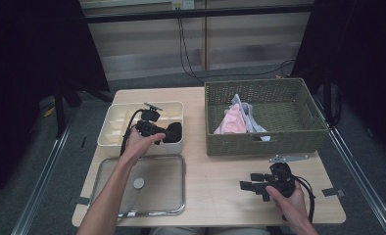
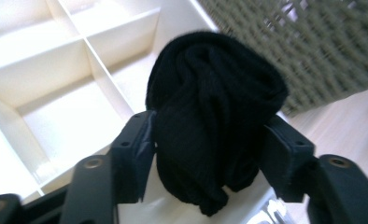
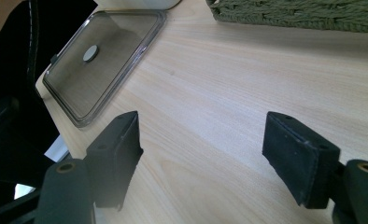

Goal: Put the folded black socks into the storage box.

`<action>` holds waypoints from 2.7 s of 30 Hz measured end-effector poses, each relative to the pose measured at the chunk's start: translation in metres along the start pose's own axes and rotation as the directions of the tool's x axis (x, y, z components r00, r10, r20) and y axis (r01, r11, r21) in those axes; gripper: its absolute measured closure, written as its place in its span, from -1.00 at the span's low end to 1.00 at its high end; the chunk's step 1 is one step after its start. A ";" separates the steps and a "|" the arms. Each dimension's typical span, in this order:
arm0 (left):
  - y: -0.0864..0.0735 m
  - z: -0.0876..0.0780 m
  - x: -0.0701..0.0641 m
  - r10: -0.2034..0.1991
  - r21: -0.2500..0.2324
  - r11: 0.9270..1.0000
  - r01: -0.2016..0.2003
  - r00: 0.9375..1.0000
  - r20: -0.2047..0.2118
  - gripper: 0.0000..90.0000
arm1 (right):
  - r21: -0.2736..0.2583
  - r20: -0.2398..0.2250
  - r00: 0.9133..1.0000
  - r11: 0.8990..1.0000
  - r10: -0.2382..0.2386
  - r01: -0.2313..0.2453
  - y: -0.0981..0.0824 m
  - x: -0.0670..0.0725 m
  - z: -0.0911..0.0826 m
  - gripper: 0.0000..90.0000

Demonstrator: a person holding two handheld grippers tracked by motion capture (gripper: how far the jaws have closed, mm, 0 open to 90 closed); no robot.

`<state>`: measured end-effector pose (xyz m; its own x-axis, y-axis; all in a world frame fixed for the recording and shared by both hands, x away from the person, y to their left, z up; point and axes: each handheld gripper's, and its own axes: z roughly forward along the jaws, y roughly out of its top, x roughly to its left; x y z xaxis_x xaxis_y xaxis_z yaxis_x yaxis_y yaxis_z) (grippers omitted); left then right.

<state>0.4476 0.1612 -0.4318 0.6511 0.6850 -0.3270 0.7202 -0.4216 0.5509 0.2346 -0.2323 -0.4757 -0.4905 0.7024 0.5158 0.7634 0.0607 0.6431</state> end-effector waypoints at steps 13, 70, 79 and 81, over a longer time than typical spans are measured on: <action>0.022 0.005 -0.007 0.001 -0.018 1.000 -0.002 0.999 -0.041 -0.24 | 0.008 0.001 1.000 1.000 0.004 -0.004 -0.001 0.000 0.001 -0.39; 0.005 0.031 -0.010 0.029 0.139 0.990 -0.026 0.999 -0.016 0.51 | 0.010 -0.005 1.000 1.000 -0.003 0.003 0.000 0.002 0.001 -0.39; 0.005 0.020 -0.016 0.063 0.094 0.994 -0.062 0.998 -0.005 0.20 | 0.005 -0.002 1.000 1.000 0.002 -0.002 0.000 0.000 0.000 -0.39; 0.004 0.018 -0.013 0.053 0.073 0.996 -0.053 0.999 0.005 0.16 | 0.004 -0.001 1.000 1.000 -0.001 0.001 -0.001 0.000 0.000 -0.39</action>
<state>0.4464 0.1399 -0.4392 0.6893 0.6588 -0.3016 0.7005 -0.4995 0.5097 0.2337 -0.2324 -0.4761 -0.4914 0.7017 0.5159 0.7645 0.0638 0.6414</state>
